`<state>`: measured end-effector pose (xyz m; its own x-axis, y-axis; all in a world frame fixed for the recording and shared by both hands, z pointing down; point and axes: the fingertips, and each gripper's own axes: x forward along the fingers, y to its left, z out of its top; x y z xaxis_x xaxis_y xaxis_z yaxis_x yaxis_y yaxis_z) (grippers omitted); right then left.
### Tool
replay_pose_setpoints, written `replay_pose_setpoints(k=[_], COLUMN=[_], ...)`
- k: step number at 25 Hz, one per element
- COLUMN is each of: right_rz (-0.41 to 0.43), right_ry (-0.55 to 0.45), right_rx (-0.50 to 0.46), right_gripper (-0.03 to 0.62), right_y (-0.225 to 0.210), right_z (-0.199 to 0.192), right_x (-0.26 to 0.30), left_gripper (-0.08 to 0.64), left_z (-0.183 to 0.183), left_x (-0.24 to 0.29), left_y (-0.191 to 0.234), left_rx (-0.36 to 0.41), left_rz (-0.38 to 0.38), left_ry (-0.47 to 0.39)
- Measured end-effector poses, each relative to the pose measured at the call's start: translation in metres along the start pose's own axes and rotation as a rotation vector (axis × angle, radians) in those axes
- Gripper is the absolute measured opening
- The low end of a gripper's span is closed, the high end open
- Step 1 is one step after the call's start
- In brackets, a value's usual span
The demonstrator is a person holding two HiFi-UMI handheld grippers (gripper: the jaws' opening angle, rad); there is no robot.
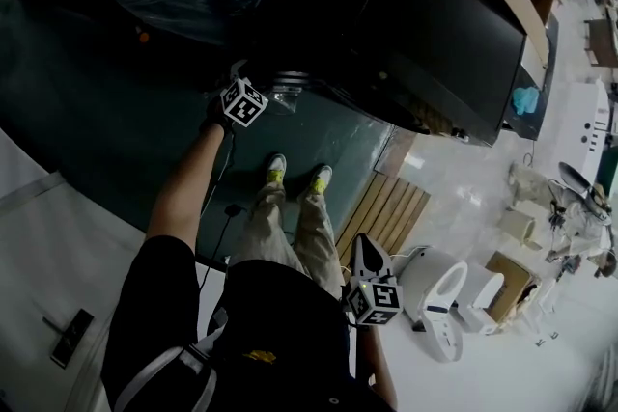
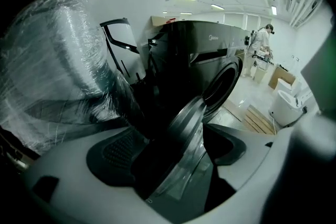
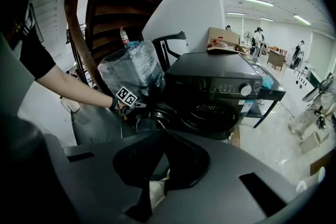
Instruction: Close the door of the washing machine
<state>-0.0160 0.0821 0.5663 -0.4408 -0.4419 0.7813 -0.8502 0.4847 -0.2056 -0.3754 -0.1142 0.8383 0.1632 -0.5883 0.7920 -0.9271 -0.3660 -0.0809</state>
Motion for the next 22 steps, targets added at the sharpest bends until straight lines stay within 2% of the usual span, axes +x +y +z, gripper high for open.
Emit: replay_pose_setpoints(k=[5,11,19,22], right_rz=[-0.012,0.002,-0.002,-0.003], right_ry=[-0.003,-0.007,-0.047,-0.065], right_rx=[0.011,0.022,0.02,0.033], right_gripper=[0.028,0.028,0.028,0.028], right_y=[-0.007,-0.004,-0.01,-0.011], right_z=[0.0,-0.002,0.007,0.012], right_x=[0.003,0.006,0.009,0.017], left_gripper=[0.419,0.428,0.43,0.43], left_z=[-0.02,-0.025,-0.033,-0.049], left_x=[0.012,0.009,-0.002,-0.008], left_y=[-0.01,-0.02,-0.042,-0.052], left_rx=[0.053,0.069,0.035,0.006], left_rz=[-0.044,-0.092,-0.148,-0.182], left_ry=[0.065,0.101,0.13,0.159])
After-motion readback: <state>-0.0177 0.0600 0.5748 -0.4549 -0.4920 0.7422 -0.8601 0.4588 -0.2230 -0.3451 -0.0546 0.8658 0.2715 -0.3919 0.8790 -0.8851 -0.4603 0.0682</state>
